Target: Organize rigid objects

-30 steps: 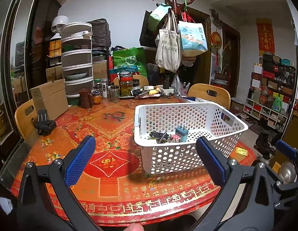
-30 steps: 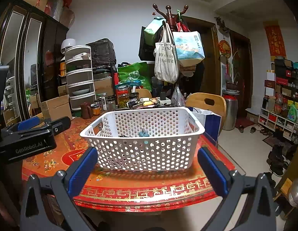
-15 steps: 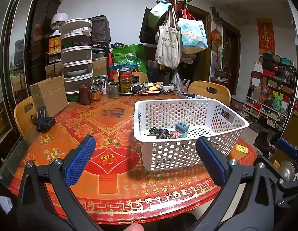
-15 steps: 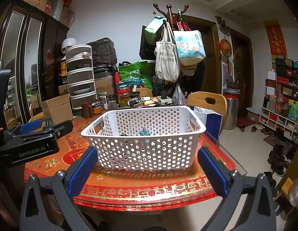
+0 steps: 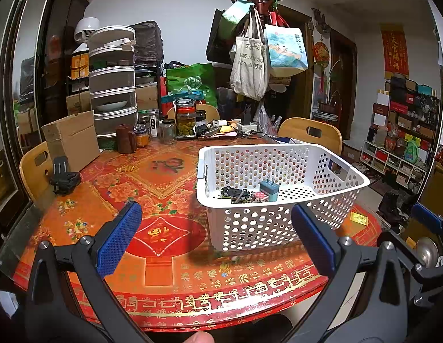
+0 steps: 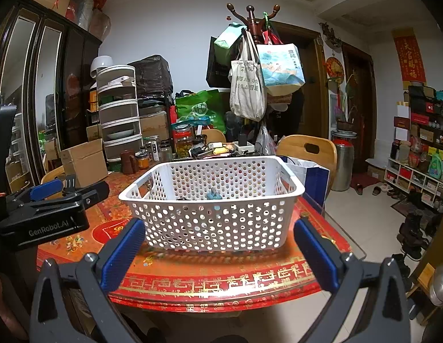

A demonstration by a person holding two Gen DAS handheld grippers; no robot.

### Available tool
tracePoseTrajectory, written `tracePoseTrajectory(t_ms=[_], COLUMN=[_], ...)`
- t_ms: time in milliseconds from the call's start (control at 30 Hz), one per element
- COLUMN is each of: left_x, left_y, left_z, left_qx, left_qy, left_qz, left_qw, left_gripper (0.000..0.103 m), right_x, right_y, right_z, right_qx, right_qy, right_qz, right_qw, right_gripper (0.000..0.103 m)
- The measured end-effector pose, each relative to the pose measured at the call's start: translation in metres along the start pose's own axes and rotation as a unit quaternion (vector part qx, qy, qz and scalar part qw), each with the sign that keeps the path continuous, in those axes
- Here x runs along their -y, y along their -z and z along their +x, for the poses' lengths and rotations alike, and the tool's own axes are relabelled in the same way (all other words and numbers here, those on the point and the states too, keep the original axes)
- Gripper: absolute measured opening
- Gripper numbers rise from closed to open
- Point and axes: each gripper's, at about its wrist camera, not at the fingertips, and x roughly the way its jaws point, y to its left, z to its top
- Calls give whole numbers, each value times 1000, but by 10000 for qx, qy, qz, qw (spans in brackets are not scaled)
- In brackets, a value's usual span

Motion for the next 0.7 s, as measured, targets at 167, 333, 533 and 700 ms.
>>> tracePoseTrajectory(t_ms=[167,333,533,700], left_x=[1,3,3,4], left_y=[1,0,1,2], left_z=[2,3,5,6], left_qx=[-25,-44,-63,-69], left_qy=[-6,-19,-26,-21], left_qz=[8,2,-13,-1], left_qw=[10000,10000,10000,10000], left_gripper=[103,103,103,103], right_x=[0,-1,0,-1], right_y=[0,0,0,0], right_z=[0,0,0,1], right_qx=[-20,-21,-24,-32], right_qy=[-11,-8,0,-4], right_qz=[2,-1,4,-21], right_qw=[10000,10000,10000,10000], right_gripper=[103,103,103,103])
